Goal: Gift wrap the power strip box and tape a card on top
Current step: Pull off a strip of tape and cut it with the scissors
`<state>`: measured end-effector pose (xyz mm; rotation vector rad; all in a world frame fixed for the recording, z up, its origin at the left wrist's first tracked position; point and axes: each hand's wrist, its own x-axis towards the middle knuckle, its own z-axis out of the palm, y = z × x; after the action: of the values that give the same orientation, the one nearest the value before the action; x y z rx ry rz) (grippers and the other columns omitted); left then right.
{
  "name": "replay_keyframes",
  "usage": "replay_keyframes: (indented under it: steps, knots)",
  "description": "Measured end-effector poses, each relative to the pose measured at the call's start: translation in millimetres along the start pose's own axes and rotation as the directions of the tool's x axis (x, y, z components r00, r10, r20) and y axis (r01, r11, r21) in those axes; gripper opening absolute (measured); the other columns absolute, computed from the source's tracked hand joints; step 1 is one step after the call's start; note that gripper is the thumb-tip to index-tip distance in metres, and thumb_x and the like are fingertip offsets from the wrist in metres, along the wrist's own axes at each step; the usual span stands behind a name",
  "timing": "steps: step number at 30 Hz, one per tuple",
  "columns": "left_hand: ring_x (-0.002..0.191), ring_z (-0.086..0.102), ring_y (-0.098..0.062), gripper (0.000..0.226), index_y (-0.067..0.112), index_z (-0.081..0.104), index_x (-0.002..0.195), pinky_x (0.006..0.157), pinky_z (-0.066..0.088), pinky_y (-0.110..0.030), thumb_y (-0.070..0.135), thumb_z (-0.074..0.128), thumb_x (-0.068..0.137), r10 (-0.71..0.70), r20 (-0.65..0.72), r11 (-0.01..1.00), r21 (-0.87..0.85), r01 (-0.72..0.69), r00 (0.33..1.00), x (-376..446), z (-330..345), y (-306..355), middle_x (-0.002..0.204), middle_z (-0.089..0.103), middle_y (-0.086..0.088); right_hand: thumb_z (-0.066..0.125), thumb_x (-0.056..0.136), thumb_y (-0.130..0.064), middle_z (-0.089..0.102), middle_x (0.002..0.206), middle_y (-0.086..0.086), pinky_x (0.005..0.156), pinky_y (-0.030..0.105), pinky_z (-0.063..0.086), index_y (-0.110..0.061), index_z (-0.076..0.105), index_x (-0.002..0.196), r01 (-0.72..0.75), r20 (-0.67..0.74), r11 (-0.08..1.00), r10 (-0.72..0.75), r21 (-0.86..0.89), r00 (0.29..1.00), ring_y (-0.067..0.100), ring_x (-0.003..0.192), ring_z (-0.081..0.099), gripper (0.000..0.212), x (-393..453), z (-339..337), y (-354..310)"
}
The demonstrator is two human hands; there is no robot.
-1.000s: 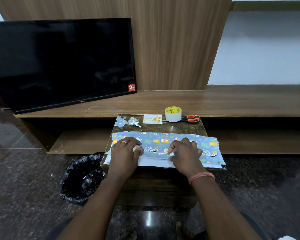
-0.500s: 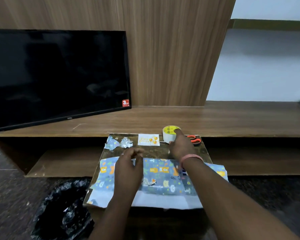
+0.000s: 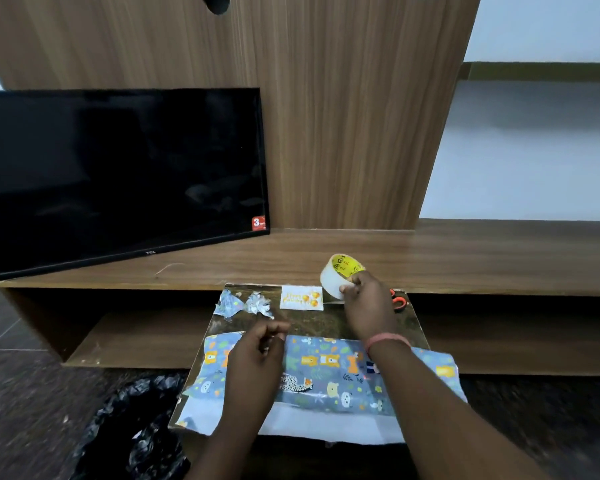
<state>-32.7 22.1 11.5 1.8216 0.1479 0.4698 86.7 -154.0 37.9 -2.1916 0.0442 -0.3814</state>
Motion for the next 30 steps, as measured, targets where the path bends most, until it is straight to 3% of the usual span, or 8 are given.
replay_keyframes:
  steps: [2,5,8,11,14,19,24,30]
  knots:
    - [0.078,0.065,0.003,0.024,0.025,0.075,0.098,0.075,0.046,-0.019,0.005,0.062,0.098,-0.062,0.02,0.996,-0.065,0.063,0.998,-10.6,-6.2,8.3,0.085,0.073,0.019,0.066,0.092,-0.014,0.067,0.075,0.002,0.064,0.031,0.045,-0.017,0.061,0.083,-0.024,-0.042,0.977,0.033,0.214,0.999,0.022,0.07,0.062,0.01,-27.5,-7.2,-12.4]
    - [0.096,0.069,-0.003,0.014,0.028,0.074,0.107,0.091,0.053,-0.035,0.024,0.062,0.1,-0.158,0.086,0.979,-0.118,0.168,0.984,-17.8,-11.7,22.9,0.101,0.076,0.013,0.067,0.094,-0.014,0.065,0.067,0.002,0.06,0.031,0.05,-0.009,0.064,0.09,-0.144,0.095,0.829,0.111,0.54,0.989,0.017,0.056,0.061,0.007,-75.4,-12.1,-28.1]
    - [0.109,0.065,0.003,0.024,0.033,0.07,0.118,0.096,0.049,-0.025,0.041,0.054,0.102,-0.161,0.186,0.966,-0.172,0.194,0.969,-26.3,-14.3,40.4,0.112,0.074,0.02,0.066,0.096,-0.017,0.064,0.063,0.002,0.058,0.033,0.049,-0.006,0.066,0.094,-0.223,0.208,0.739,0.114,0.635,0.971,0.015,0.054,0.059,0.011,-113.4,-16.8,-37.6]
    - [0.096,0.065,0.002,0.019,0.025,0.07,0.109,0.08,0.046,-0.011,0.031,0.052,0.104,-0.111,0.206,0.953,-0.256,0.163,0.972,-31.7,-12.7,49.1,0.097,0.074,0.02,0.067,0.096,-0.022,0.065,0.063,0.005,0.057,0.035,0.049,-0.008,0.064,0.092,-0.244,0.282,0.756,0.082,0.608,0.956,0.018,0.053,0.06,0.015,-130.0,-20.1,-48.7]
    - [0.085,0.066,-0.018,0.013,0.012,0.067,0.102,0.075,0.053,-0.028,0.017,0.055,0.105,-0.037,0.238,0.946,-0.305,0.112,0.97,-27.6,-9.3,49.4,0.089,0.073,-0.001,0.066,0.096,-0.029,0.067,0.064,0.006,0.058,0.036,0.05,-0.013,0.063,0.088,-0.183,0.309,0.831,0.014,0.525,0.951,0.019,0.052,0.062,0.018,-136.0,-24.9,-52.9]
    - [0.113,0.07,-0.029,0.032,0.009,0.064,0.126,0.101,0.052,-0.041,0.025,0.051,0.101,0.057,0.346,0.952,-0.301,0.053,0.936,-15.5,-12.6,42.1,0.116,0.075,-0.011,0.072,0.09,-0.034,0.061,0.071,-0.008,0.062,0.029,0.048,-0.028,0.062,0.1,0.149,0.045,0.964,-0.163,0.221,0.986,0.01,0.065,0.059,0.015,-134.6,-28.0,-49.2]
    - [0.113,0.069,-0.025,0.031,0.013,0.065,0.126,0.099,0.05,-0.036,0.017,0.049,0.101,0.082,0.384,0.965,-0.261,0.023,0.92,-7.4,-19.9,34.8,0.116,0.074,-0.008,0.07,0.093,-0.017,0.065,0.102,-0.009,0.08,0.029,0.051,-0.019,0.073,0.119,0.431,-0.014,0.9,-0.431,0.067,0.902,0.008,0.091,0.063,0.027,-125.9,-19.7,-44.0]
    - [0.11,0.067,-0.013,0.033,0.021,0.067,0.123,0.094,0.049,-0.028,0.004,0.046,0.104,0.103,0.381,0.983,-0.177,-0.037,0.919,-3.1,-20.0,31.3,0.114,0.074,0.005,0.069,0.092,-0.014,0.062,0.09,-0.004,0.072,0.031,0.049,-0.016,0.076,0.097,0.509,-0.05,0.861,-0.509,0.003,0.86,0.012,0.081,0.061,0.009,-120.0,-11.2,-41.9]
